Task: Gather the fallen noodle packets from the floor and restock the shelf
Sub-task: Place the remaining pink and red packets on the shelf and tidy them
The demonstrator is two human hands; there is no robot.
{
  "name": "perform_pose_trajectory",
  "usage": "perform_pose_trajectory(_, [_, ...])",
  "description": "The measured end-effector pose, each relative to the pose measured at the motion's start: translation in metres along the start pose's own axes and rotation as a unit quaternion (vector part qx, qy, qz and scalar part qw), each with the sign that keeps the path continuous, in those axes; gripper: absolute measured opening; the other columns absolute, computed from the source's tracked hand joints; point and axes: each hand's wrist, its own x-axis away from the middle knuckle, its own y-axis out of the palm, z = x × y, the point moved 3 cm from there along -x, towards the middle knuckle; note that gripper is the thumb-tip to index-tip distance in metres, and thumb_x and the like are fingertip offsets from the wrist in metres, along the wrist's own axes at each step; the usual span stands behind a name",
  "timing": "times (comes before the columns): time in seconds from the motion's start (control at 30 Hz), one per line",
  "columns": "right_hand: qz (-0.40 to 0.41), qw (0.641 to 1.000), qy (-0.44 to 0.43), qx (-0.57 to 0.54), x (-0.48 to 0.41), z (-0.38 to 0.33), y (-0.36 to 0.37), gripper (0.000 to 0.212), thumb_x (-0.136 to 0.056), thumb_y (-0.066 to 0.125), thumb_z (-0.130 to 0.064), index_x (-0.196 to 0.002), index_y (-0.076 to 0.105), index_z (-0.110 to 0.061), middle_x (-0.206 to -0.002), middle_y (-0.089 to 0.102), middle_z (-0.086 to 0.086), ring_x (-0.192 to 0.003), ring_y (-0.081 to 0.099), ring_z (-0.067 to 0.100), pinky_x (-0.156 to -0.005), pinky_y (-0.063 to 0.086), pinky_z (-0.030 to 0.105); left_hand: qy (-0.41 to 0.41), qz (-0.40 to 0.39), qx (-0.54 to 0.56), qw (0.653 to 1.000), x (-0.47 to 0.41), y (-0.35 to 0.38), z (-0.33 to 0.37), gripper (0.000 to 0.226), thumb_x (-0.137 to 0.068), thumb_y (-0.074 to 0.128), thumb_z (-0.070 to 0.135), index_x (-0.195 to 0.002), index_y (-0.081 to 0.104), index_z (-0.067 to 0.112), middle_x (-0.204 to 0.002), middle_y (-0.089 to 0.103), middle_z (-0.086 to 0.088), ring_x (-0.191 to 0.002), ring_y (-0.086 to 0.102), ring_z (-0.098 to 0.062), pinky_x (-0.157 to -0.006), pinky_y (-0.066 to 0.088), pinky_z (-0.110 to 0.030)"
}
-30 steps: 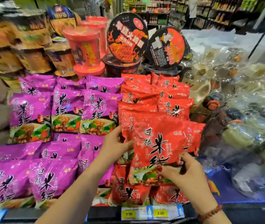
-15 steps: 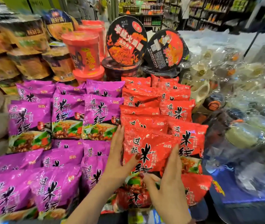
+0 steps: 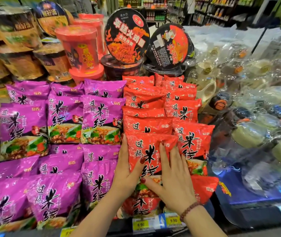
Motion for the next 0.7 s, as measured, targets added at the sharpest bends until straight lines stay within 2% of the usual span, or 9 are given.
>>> perform_pose_trajectory(0.1, [0.062, 0.998, 0.032, -0.008, 0.01, -0.002, -0.001, 0.095, -0.082, 0.021, -0.082, -0.154, -0.002, -0.025, -0.158, 0.001, 0.02, -0.147, 0.003, 0.028, -0.115, 0.017, 0.048, 0.02, 0.009, -0.032, 0.999, 0.006, -0.005, 0.004, 0.073, -0.086, 0.039, 0.075, -0.143, -0.005, 0.064, -0.155, 0.001, 0.038, -0.148, 0.006, -0.001, -0.12, 0.012, -0.033])
perform_pose_trajectory(0.17, [0.104, 0.993, 0.034, -0.044, 0.018, -0.003, -0.005, 0.096, -0.081, 0.032, -0.078, -0.154, 0.006, -0.021, -0.16, -0.002, 0.019, -0.147, 0.006, 0.03, -0.115, 0.019, 0.048, 0.047, 0.006, -0.059, 0.997, 0.017, -0.011, 0.008, 0.074, -0.09, 0.043, 0.065, -0.146, -0.004, 0.059, -0.159, -0.001, 0.028, -0.149, 0.001, -0.003, -0.119, 0.007, -0.023])
perform_pose_trajectory(0.23, [0.131, 0.989, 0.006, -0.066, 0.024, -0.002, -0.007, 0.093, -0.082, 0.038, -0.073, -0.154, 0.007, -0.023, -0.161, -0.005, 0.013, -0.148, 0.004, 0.027, -0.118, 0.015, 0.044, 0.067, -0.02, -0.071, 0.995, 0.03, -0.017, 0.007, 0.077, -0.09, 0.047, 0.062, -0.15, 0.0, 0.053, -0.162, 0.002, 0.019, -0.15, 0.004, -0.007, -0.119, 0.008, -0.017])
perform_pose_trajectory(0.3, [0.128, 0.988, -0.029, -0.085, 0.027, -0.001, -0.007, 0.092, -0.082, 0.041, -0.071, -0.154, 0.003, -0.029, -0.161, -0.009, 0.007, -0.148, -0.002, 0.02, -0.119, 0.01, 0.042, 0.073, -0.055, -0.068, 0.993, 0.044, -0.02, -0.001, 0.081, -0.089, 0.054, 0.058, -0.153, 0.007, 0.043, -0.163, 0.011, 0.012, -0.15, 0.013, -0.013, -0.12, 0.016, -0.026])
perform_pose_trajectory(0.37, [0.099, 0.986, -0.05, -0.127, 0.027, 0.002, -0.008, 0.097, -0.078, 0.051, -0.071, -0.152, -0.002, -0.039, -0.16, -0.016, -0.002, -0.147, -0.008, 0.013, -0.116, 0.012, 0.044, 0.055, -0.053, -0.053, 0.996, 0.056, -0.023, -0.011, 0.083, -0.085, 0.062, 0.057, -0.153, 0.018, 0.037, -0.158, 0.026, 0.011, -0.145, 0.028, -0.015, -0.116, 0.03, -0.033])
perform_pose_trajectory(0.47, [0.069, 0.982, -0.057, -0.166, 0.026, 0.009, -0.008, 0.106, -0.072, 0.07, -0.061, -0.147, -0.004, -0.052, -0.157, -0.022, -0.015, -0.147, -0.006, 0.01, -0.115, 0.02, 0.045, 0.03, -0.006, -0.073, 0.997, 0.071, -0.023, -0.023, 0.073, -0.076, 0.07, 0.059, -0.139, 0.034, 0.05, -0.138, 0.042, 0.023, -0.13, 0.045, -0.007, -0.104, 0.043, -0.028])
perform_pose_trajectory(0.53, [0.082, 0.979, -0.068, -0.175, 0.022, 0.011, -0.007, 0.103, -0.073, 0.073, -0.055, -0.147, 0.002, -0.052, -0.158, -0.019, -0.015, -0.146, -0.004, 0.005, -0.113, 0.024, 0.04, 0.001, 0.014, -0.075, 0.997, 0.075, -0.021, -0.029, 0.064, -0.072, 0.071, 0.057, -0.128, 0.04, 0.059, -0.126, 0.046, 0.028, -0.12, 0.052, -0.005, -0.095, 0.049, -0.03])
perform_pose_trajectory(0.6, [0.107, 0.976, -0.094, -0.166, 0.016, 0.007, -0.008, 0.095, -0.075, 0.071, -0.053, -0.149, 0.012, -0.048, -0.16, -0.013, -0.01, -0.145, -0.005, 0.001, -0.109, 0.025, 0.037, -0.043, 0.029, -0.038, 0.998, 0.074, -0.019, -0.035, 0.055, -0.069, 0.071, 0.063, -0.118, 0.046, 0.061, -0.118, 0.051, 0.026, -0.109, 0.06, -0.01, -0.084, 0.056, -0.038])
perform_pose_trajectory(0.7, [0.105, 0.978, -0.128, -0.13, 0.006, 0.0, -0.008, 0.086, -0.079, 0.063, -0.056, -0.149, 0.012, -0.048, -0.161, -0.011, -0.003, -0.146, 0.004, 0.013, -0.111, 0.023, 0.039, -0.073, 0.04, 0.004, 0.997, 0.07, -0.019, -0.041, 0.043, -0.068, 0.071, 0.06, -0.108, 0.055, 0.059, -0.111, 0.06, 0.015, -0.099, 0.067, -0.02, -0.077, 0.059, -0.047])
